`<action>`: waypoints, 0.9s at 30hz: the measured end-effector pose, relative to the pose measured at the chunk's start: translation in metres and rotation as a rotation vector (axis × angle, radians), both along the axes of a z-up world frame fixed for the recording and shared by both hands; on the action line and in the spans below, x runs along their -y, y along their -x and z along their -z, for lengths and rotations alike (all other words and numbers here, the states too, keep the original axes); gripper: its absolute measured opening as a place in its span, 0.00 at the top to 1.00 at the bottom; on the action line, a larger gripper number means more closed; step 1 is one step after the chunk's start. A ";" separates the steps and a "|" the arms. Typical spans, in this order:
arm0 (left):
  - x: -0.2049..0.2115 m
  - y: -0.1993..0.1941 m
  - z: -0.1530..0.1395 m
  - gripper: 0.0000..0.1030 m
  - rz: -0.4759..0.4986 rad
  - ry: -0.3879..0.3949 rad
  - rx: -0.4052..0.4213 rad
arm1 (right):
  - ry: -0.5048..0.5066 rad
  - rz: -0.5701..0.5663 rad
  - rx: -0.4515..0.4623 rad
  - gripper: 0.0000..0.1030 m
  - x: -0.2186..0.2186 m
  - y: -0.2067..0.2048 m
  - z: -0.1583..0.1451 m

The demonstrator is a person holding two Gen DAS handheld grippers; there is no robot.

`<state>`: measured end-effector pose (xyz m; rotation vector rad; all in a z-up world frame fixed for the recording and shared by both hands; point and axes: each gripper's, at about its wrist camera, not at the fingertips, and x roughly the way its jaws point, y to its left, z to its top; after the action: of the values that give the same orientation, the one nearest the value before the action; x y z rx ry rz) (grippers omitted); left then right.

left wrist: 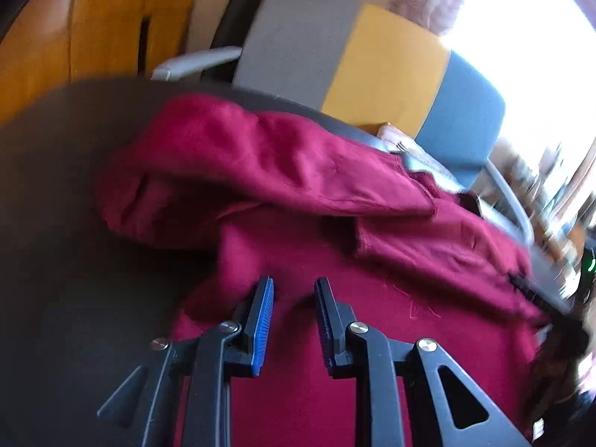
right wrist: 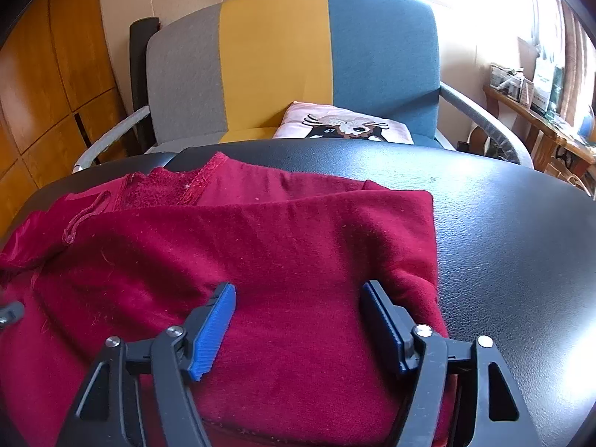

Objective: Fold clothes
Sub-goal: 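Fold the held sleeve over the back with the left gripper, release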

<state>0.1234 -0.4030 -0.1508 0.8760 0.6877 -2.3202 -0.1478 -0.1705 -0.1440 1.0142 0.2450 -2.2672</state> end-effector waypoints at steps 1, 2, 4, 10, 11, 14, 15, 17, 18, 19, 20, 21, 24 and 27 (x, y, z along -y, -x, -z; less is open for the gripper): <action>0.002 -0.002 0.002 0.79 -0.006 -0.016 -0.012 | 0.000 -0.007 0.005 0.24 0.001 0.000 0.000; 0.005 -0.004 0.005 0.79 -0.011 -0.032 -0.024 | 0.004 -0.014 0.018 0.24 0.001 0.001 -0.003; 0.010 -0.009 0.010 0.79 -0.023 -0.064 -0.048 | 0.024 -0.025 0.043 0.28 0.003 -0.002 -0.011; 0.020 -0.019 0.019 0.79 -0.039 -0.136 -0.116 | 0.516 -0.251 0.442 0.31 0.045 -0.039 -0.031; 0.021 -0.019 0.020 0.79 -0.039 -0.143 -0.124 | 0.539 -0.266 0.484 0.31 0.059 -0.045 -0.027; 0.023 -0.020 0.020 0.79 -0.039 -0.155 -0.140 | 0.572 -0.268 0.575 0.33 0.094 -0.055 -0.014; 0.023 -0.020 0.021 0.79 -0.039 -0.156 -0.143 | 0.578 -0.262 0.600 0.35 0.105 -0.058 -0.010; 0.023 -0.021 0.021 0.79 -0.039 -0.159 -0.150 | 0.587 -0.237 0.645 0.35 0.121 -0.061 0.000; 0.024 -0.022 0.022 0.79 -0.039 -0.162 -0.154 | 0.587 -0.207 0.658 0.36 0.126 -0.061 0.005; 0.024 -0.022 0.022 0.79 -0.039 -0.164 -0.159 | 0.589 -0.184 0.654 0.36 0.129 -0.060 0.007; 0.024 -0.023 0.023 0.79 -0.039 -0.167 -0.164 | 0.600 -0.169 0.654 0.36 0.131 -0.060 0.007; 0.025 -0.024 0.023 0.79 -0.039 -0.169 -0.169 | 0.607 -0.160 0.660 0.36 0.134 -0.060 0.007; 0.026 -0.025 0.024 0.79 -0.040 -0.169 -0.174 | 0.620 -0.138 0.671 0.36 0.142 -0.060 0.007; 0.026 -0.028 0.031 0.79 -0.041 -0.171 -0.179 | 0.606 -0.120 0.665 0.36 0.154 -0.063 0.007</action>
<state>0.1517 -0.4288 -0.1821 0.7251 0.9826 -2.3486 -0.0846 -0.3243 -0.1512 1.2813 -0.6051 -1.6101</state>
